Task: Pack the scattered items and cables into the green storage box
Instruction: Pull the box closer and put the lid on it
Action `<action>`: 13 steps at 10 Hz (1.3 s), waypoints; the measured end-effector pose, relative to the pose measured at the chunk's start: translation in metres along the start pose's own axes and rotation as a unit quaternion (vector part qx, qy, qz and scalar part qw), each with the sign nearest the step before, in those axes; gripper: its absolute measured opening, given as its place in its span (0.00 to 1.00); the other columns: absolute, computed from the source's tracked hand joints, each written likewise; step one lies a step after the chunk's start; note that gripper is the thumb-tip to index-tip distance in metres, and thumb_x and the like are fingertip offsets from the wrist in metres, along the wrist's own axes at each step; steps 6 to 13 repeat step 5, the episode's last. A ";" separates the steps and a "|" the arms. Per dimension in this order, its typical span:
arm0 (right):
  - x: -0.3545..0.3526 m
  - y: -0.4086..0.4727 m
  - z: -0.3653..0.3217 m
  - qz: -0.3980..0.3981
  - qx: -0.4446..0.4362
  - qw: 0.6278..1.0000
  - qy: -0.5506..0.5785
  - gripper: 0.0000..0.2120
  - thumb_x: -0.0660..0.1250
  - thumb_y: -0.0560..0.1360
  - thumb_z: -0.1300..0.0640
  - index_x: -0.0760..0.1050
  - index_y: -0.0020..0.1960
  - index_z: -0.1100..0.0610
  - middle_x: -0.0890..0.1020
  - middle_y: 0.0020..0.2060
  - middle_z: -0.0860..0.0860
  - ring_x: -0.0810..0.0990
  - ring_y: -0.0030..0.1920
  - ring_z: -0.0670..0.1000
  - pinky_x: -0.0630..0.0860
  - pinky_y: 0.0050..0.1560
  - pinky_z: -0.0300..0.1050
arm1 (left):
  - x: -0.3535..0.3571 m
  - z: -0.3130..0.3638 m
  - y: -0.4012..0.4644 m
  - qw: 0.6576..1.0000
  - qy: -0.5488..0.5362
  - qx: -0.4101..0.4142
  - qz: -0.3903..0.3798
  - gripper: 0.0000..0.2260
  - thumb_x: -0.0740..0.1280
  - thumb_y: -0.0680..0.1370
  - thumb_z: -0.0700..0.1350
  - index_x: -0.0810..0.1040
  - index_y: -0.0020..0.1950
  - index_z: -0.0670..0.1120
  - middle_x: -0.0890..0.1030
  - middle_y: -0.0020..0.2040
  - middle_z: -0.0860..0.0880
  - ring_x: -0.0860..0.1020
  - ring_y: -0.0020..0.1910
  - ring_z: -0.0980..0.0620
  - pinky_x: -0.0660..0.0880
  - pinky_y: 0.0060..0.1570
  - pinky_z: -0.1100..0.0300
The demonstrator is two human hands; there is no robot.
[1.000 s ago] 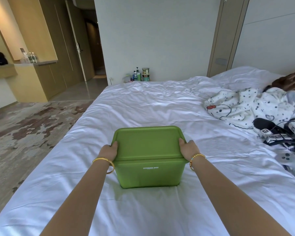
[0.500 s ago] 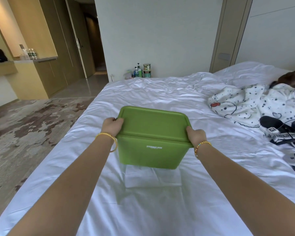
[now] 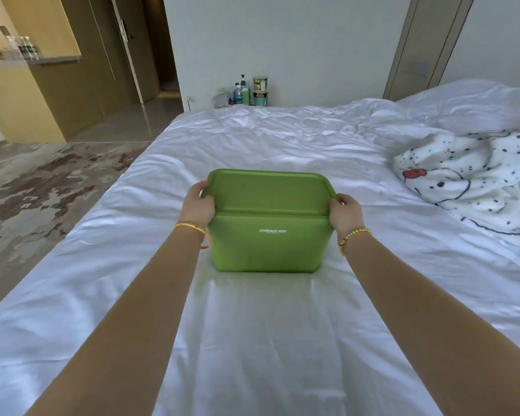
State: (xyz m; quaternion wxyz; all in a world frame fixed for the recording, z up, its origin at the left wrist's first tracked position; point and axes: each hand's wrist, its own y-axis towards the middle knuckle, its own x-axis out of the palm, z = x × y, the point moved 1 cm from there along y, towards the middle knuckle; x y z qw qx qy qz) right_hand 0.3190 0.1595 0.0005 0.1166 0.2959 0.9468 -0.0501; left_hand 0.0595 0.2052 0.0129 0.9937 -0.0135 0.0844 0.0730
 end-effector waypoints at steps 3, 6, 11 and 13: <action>0.003 -0.022 0.000 0.046 -0.008 0.997 -0.064 0.17 0.51 0.81 0.56 0.66 0.64 0.66 0.74 0.60 0.61 0.74 0.58 0.60 0.69 0.53 0.48 | 0.002 0.002 -0.025 0.947 0.301 0.024 0.112 0.18 0.52 0.80 0.42 0.73 0.65 0.52 0.68 0.69 0.40 0.62 0.70 0.39 0.61 0.69 0.46; -0.025 -0.069 -0.022 0.067 0.030 0.997 -0.038 0.25 0.47 0.81 0.47 0.61 0.69 0.64 0.68 0.67 0.61 0.69 0.66 0.62 0.65 0.67 0.55 | -0.018 0.016 -0.075 0.943 0.323 0.041 0.060 0.17 0.53 0.80 0.46 0.72 0.65 0.43 0.69 0.68 0.39 0.63 0.70 0.40 0.58 0.69 0.50; -0.025 -0.069 -0.022 0.067 0.030 0.997 -0.038 0.25 0.47 0.81 0.47 0.61 0.69 0.64 0.68 0.67 0.61 0.69 0.66 0.62 0.65 0.67 0.55 | -0.018 0.016 -0.075 0.943 0.323 0.041 0.060 0.17 0.53 0.80 0.46 0.72 0.65 0.43 0.69 0.68 0.39 0.63 0.70 0.40 0.58 0.69 0.50; -0.025 -0.069 -0.022 0.067 0.030 0.997 -0.038 0.25 0.47 0.81 0.47 0.61 0.69 0.64 0.68 0.67 0.61 0.69 0.66 0.62 0.65 0.67 0.55 | -0.018 0.016 -0.075 0.943 0.323 0.041 0.060 0.17 0.53 0.80 0.46 0.72 0.65 0.43 0.69 0.68 0.39 0.63 0.70 0.40 0.58 0.69 0.50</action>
